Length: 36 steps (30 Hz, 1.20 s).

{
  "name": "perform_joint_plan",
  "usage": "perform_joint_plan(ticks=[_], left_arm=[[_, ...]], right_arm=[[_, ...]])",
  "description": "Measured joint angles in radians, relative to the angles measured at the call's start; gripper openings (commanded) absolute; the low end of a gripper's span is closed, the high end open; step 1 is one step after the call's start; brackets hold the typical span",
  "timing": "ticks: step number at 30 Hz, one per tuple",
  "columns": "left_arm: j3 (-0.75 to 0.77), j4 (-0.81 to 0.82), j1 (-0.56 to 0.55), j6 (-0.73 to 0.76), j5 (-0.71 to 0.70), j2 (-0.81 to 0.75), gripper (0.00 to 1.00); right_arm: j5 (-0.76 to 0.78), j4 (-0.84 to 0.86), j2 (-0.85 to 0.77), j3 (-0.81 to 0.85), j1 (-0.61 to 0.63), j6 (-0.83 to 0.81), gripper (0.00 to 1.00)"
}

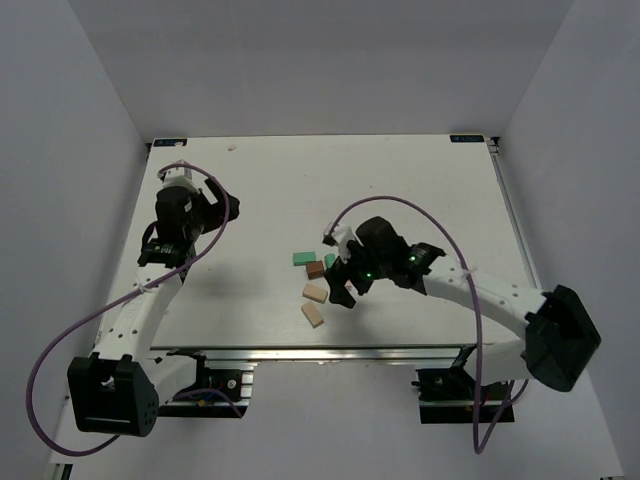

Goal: Build the wood block tower

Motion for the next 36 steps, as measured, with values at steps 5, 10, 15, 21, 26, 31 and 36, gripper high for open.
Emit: perform_joint_plan(ticks=[5, 10, 15, 21, 26, 31, 36], left_arm=[[-0.009, 0.0, 0.0, 0.008, 0.0, 0.0, 0.98], [-0.009, -0.006, 0.0, 0.011, -0.027, 0.0, 0.98], [-0.009, -0.021, 0.0, 0.018, -0.03, -0.001, 0.98], [-0.009, -0.023, 0.0, 0.018, -0.038, -0.002, 0.98], [-0.009, -0.026, 0.0, 0.018, -0.042, -0.002, 0.98], [-0.009, -0.03, 0.0, 0.018, -0.046, -0.002, 0.98], [-0.009, -0.031, 0.0, 0.018, -0.053, -0.002, 0.98]], right_arm=[[0.109, -0.034, 0.196, 0.097, 0.096, -0.072, 0.89], [0.215, -0.051, 0.351, 0.178, 0.183, -0.133, 0.89], [0.272, -0.055, 0.428, 0.221, 0.194, -0.162, 0.86], [0.333, -0.043, 0.491, 0.252, 0.195, -0.167, 0.8], [0.34, -0.035, 0.525, 0.256, 0.201, -0.169, 0.76], [0.33, -0.009, 0.534, 0.259, 0.23, -0.171, 0.63], [0.325, 0.021, 0.551, 0.272, 0.244, -0.165, 0.22]])
